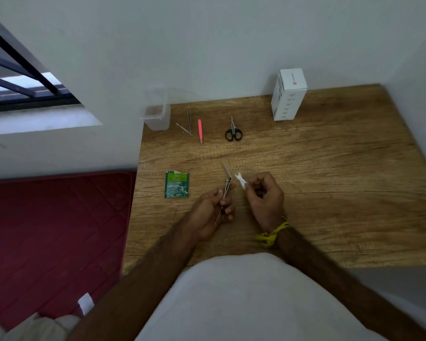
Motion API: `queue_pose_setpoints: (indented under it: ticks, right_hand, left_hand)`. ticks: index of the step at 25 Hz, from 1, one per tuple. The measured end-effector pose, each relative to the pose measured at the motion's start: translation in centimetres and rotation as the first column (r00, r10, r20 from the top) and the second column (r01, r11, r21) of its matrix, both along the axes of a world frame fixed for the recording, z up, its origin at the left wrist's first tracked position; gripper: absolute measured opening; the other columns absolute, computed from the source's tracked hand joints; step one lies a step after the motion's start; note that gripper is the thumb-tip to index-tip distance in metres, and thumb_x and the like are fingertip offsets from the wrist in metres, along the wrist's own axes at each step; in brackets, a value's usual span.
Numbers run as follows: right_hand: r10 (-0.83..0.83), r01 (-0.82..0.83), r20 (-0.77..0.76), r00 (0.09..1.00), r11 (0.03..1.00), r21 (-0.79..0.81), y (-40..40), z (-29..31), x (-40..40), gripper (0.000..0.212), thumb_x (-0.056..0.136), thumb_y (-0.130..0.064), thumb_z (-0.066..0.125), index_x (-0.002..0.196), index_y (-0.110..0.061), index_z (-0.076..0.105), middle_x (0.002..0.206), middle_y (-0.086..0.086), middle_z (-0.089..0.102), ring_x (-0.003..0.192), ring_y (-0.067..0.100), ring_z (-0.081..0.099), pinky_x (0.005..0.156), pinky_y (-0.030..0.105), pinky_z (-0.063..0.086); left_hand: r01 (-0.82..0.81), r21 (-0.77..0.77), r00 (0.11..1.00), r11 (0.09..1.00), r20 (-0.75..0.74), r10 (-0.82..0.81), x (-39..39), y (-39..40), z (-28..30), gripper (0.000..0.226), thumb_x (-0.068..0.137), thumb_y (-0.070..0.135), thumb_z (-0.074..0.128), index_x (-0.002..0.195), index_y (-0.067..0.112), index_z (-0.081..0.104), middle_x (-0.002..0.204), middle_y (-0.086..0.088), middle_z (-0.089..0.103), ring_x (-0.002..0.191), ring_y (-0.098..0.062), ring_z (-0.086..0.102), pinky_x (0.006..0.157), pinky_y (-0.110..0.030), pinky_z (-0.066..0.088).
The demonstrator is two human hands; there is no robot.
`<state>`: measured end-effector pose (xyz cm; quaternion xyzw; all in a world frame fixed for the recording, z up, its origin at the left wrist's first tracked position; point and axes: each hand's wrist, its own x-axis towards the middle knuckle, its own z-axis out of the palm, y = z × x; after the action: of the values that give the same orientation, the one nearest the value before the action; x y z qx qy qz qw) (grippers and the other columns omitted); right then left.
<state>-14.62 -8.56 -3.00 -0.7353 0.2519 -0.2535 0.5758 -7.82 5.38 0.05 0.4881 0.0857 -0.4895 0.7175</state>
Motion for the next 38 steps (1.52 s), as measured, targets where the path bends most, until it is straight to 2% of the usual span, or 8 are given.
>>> queue_pose_setpoints:
  ticks: [8,16,26,30,32,34,36,38]
  right_hand:
    - [0.086,-0.081,-0.096,0.992,0.995,0.063,0.0,0.4,0.6,0.019,0.084,0.002,0.07,0.093,-0.013,0.078,0.09,-0.004,0.072,0.087,0.006,0.067,0.078,0.017,0.052]
    - [0.09,-0.084,-0.12,0.989,0.995,0.054,-0.2,0.8,0.7,0.011,0.085,-0.005,0.073,0.093,-0.009,0.079,0.09,-0.001,0.074,0.087,0.002,0.067,0.078,0.013,0.05]
    - [0.126,-0.079,-0.176,0.976,0.964,0.252,-1.0,2.2,1.4,0.018,0.089,-0.03,0.071,0.087,-0.014,0.079,0.085,0.0,0.077,0.086,0.016,0.073,0.084,0.045,0.058]
    - [0.147,-0.114,-0.131,0.98,0.966,0.233,-0.3,4.0,1.9,0.026,0.089,-0.034,0.071,0.083,-0.01,0.078,0.073,-0.002,0.074,0.073,0.008,0.069,0.071,0.028,0.054]
    - [0.149,-0.107,-0.148,0.978,0.96,0.258,-0.5,4.1,2.1,0.035,0.088,-0.042,0.071,0.08,-0.009,0.077,0.072,0.005,0.073,0.073,0.014,0.07,0.071,0.029,0.054]
    - [0.14,-0.083,-0.183,0.973,0.953,0.29,-1.0,4.0,2.4,0.036,0.086,-0.044,0.072,0.076,-0.009,0.077,0.073,0.013,0.073,0.073,0.017,0.069,0.075,0.033,0.054]
    - [0.135,-0.055,-0.253,0.958,0.953,0.298,-1.6,3.8,2.8,0.027,0.089,-0.035,0.07,0.075,-0.014,0.079,0.074,0.005,0.075,0.077,0.012,0.071,0.077,0.032,0.055]
    - [0.162,-0.07,-0.297,0.941,0.953,0.296,-2.0,3.7,2.8,0.024,0.094,-0.031,0.065,0.083,-0.016,0.079,0.079,-0.004,0.075,0.08,0.002,0.069,0.075,0.021,0.051]
  left_hand:
    - [0.07,-0.004,0.996,0.998,0.054,-0.07,0.0,0.1,-0.1,0.034,0.107,0.022,0.035,0.127,0.012,0.06,0.072,0.0,0.055,0.057,-0.013,0.05,0.051,-0.026,0.044]
    - [0.155,0.055,0.979,0.986,0.129,-0.161,-0.1,0.0,0.1,0.033,0.107,0.027,0.037,0.124,0.014,0.062,0.066,0.001,0.044,0.057,-0.014,0.046,0.057,-0.029,0.05]
    - [0.111,0.019,0.959,0.994,0.26,-0.112,0.0,0.6,0.6,0.031,0.107,0.018,0.04,0.125,0.005,0.061,0.088,-0.011,0.07,0.071,-0.02,0.064,0.064,-0.032,0.056]
    - [0.045,0.256,0.757,0.966,0.622,-0.2,0.2,0.6,0.7,0.024,0.103,0.015,0.051,0.107,0.0,0.069,0.075,-0.004,0.066,0.063,-0.012,0.06,0.06,-0.027,0.05]
    - [-0.046,0.434,0.487,0.9,0.796,-0.359,0.6,0.8,0.7,0.025,0.101,0.021,0.055,0.12,0.014,0.07,0.078,-0.003,0.066,0.07,-0.011,0.059,0.064,-0.032,0.049]
    - [-0.111,0.572,0.198,0.812,0.814,-0.546,0.8,1.1,1.0,0.035,0.1,0.026,0.056,0.135,0.023,0.061,0.095,-0.003,0.067,0.085,-0.015,0.059,0.073,-0.036,0.051]
    - [-0.132,0.625,0.145,0.769,0.78,-0.609,0.7,0.9,1.8,0.038,0.098,0.028,0.06,0.136,0.025,0.06,0.11,0.0,0.069,0.096,-0.016,0.06,0.082,-0.038,0.052]
    - [-0.163,0.623,0.247,0.765,0.777,-0.579,0.7,1.0,2.4,0.041,0.09,0.033,0.07,0.131,0.03,0.063,0.106,0.006,0.071,0.093,-0.011,0.062,0.082,-0.039,0.054]
